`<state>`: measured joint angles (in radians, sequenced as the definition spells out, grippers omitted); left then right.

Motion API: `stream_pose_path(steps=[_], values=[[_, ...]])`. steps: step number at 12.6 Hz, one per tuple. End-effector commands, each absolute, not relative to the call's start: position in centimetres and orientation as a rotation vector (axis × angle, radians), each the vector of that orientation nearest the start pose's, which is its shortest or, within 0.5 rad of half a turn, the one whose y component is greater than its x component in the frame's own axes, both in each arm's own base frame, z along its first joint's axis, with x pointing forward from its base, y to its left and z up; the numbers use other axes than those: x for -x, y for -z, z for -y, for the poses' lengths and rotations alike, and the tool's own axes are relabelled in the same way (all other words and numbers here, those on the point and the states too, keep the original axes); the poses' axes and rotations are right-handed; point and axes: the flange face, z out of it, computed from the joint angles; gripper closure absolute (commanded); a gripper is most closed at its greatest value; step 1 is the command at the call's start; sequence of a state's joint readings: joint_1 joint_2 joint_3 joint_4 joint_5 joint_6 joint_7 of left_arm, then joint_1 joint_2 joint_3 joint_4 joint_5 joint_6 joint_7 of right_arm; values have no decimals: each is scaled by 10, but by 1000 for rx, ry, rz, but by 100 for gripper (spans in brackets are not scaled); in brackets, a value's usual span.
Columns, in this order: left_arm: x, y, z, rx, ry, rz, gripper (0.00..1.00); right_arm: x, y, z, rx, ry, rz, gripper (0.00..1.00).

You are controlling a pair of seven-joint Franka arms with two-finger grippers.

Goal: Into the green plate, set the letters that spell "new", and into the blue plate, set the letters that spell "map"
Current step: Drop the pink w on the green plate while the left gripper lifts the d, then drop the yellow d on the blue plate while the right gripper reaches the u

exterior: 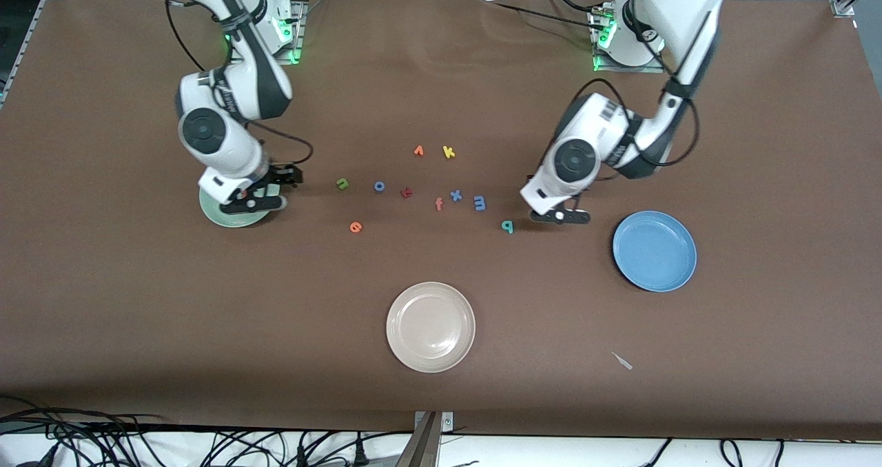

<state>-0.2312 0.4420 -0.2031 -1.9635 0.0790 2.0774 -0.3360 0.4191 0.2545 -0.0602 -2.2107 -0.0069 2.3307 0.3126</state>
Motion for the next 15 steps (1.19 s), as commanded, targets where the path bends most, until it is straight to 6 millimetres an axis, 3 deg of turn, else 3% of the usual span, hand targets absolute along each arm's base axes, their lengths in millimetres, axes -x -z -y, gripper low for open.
stream_pose_path(steps=[1,4,8,10,11,12,15], values=[[-545,-241,178,2999,-492,-443,96,-500,-237,-228,3199,-203,-241,7],[-574,-240,113,2918,-450,-624,96,-491,-227,-252,3140,-149,-708,19],[-609,-222,52,2873,-454,-816,96,-486,-217,-260,2973,-121,-1200,19],[-624,-205,36,2885,-442,-844,92,-476,-207,-263,2809,-65,-1468,18],[-629,-200,36,2891,-434,-842,60,-469,-202,-265,2732,-40,-1555,18],[-633,-202,36,2907,-426,-831,1,-461,-199,-273,2710,-39,-1566,18],[-644,-226,61,3019,-376,-678,0,-453,-192,-273,2700,-35,-1565,19]])
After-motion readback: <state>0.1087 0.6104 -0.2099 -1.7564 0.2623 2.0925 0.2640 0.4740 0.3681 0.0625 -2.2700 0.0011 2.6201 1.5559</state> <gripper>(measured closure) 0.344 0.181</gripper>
